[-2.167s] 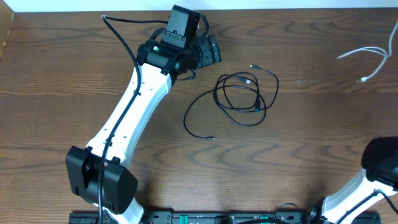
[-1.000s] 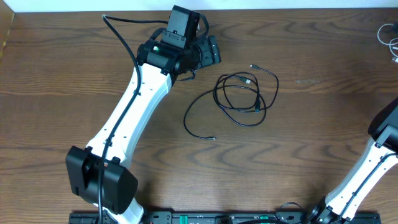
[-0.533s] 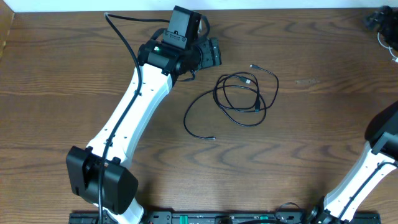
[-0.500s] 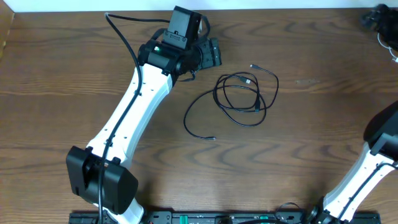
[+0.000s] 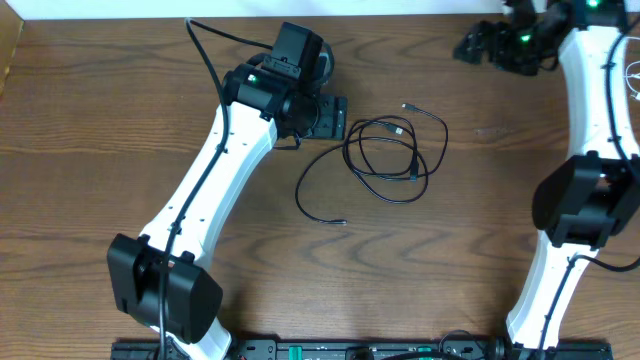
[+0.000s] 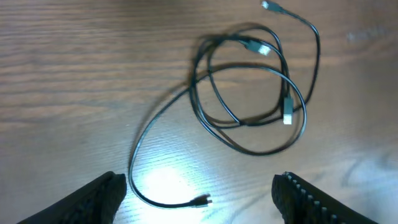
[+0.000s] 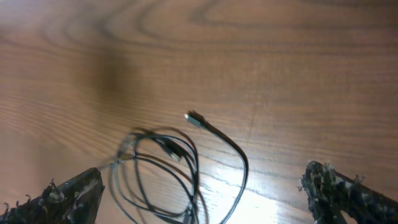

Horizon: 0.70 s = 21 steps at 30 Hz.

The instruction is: Untangle cables

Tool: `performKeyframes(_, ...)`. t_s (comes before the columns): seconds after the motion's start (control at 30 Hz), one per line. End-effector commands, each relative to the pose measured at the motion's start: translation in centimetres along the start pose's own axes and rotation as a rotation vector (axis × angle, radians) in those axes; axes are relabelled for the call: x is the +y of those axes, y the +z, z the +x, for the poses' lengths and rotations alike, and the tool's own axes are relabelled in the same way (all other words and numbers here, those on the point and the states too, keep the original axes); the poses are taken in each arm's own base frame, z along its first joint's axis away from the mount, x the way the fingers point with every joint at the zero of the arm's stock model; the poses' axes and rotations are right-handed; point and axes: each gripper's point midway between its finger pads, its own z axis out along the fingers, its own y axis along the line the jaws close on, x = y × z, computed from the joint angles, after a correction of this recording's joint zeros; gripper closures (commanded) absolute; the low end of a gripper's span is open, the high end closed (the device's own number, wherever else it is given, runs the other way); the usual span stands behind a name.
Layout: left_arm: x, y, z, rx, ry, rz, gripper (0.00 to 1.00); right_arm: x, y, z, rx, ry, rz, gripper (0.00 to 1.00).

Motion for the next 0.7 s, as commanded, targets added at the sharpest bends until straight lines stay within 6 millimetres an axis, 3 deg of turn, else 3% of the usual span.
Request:
performKeyframes(0.0, -0.7, 2.0, 0.7, 0.072, 0.063, 0.068, 0.24, -1.6, 0.9, 0.5, 0.022, -0.008, 0.168, 0.03)
performKeyframes(0.27, 0.7, 7.5, 1.9, 0.186, -0.129, 0.024, 0.42, -0.4, 1.5, 0.9, 0.036, -0.009, 0.176, 0.10)
performKeyframes(0.4, 2.2, 10.6, 2.2, 0.208, -0.268, -0.048, 0.44, -0.3, 1.6, 0.9, 0.037, -0.011, 0.175, 0.16)
performKeyframes(0.67, 2.5, 15.1, 2.0, 0.207, -0.405, -0.060, 0.64, -0.3, 1.6, 1.1, 0.044, -0.008, 0.176, 0.20)
